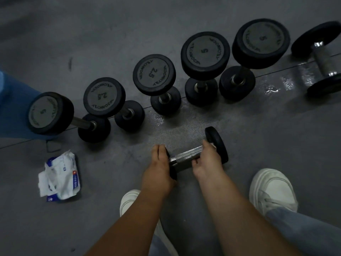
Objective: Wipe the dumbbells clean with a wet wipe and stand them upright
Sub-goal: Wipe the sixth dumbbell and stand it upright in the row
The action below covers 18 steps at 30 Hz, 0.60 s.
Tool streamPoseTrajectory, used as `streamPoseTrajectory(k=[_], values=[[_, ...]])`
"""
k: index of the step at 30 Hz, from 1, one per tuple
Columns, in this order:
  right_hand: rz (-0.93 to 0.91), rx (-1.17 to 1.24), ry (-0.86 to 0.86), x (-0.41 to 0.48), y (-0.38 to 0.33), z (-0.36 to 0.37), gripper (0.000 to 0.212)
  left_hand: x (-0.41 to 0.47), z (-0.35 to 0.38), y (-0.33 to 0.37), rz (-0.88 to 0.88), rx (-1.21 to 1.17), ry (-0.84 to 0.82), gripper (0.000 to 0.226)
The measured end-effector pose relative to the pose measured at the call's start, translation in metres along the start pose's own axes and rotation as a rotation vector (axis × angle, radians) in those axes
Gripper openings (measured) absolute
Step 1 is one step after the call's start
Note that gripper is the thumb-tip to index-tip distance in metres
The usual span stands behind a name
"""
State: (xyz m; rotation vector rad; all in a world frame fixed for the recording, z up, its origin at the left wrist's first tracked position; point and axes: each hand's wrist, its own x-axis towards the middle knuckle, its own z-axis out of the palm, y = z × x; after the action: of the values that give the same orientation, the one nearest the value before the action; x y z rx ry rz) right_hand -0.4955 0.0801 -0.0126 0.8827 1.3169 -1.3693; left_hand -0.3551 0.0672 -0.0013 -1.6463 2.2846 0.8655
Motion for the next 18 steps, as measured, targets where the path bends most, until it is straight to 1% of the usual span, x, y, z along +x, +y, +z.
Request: streamPoseTrajectory(k=[1,2,4,5,8,10,12,14,18], values=[[-0.03,0.01,-0.005,-0.003,0.002,0.0,0.013,0.0,0.001,0.0,-0.004,0.002,0.002,0.094],[-0.068,0.021,-0.029,-0.007,0.005,-0.001,0.014,0.0,0.002,-0.001,-0.008,0.002,0.0,0.096],[-0.136,0.067,-0.079,-0.011,0.014,-0.005,0.029,0.0,0.002,-0.001,-0.006,-0.001,0.001,0.095],[-0.153,0.083,-0.075,-0.01,0.017,-0.007,0.032,0.0,0.002,-0.001,-0.002,0.002,0.007,0.094],[-0.179,0.023,-0.006,-0.007,0.022,-0.014,0.025,-0.001,0.003,0.0,-0.004,0.016,0.016,0.094],[-0.153,-0.006,0.033,0.0,0.018,-0.009,0.026,-0.002,0.004,0.0,-0.007,0.013,0.018,0.094],[-0.08,-0.011,-0.017,0.007,0.011,0.001,0.027,-0.001,0.004,-0.001,-0.011,0.003,0.009,0.095],[-0.047,-0.023,-0.044,0.021,0.009,0.005,0.029,0.0,0.001,0.0,-0.017,0.0,0.004,0.098],[-0.199,-0.027,0.077,0.004,0.021,-0.007,0.02,-0.004,0.0,0.003,-0.01,-0.002,0.004,0.098]])
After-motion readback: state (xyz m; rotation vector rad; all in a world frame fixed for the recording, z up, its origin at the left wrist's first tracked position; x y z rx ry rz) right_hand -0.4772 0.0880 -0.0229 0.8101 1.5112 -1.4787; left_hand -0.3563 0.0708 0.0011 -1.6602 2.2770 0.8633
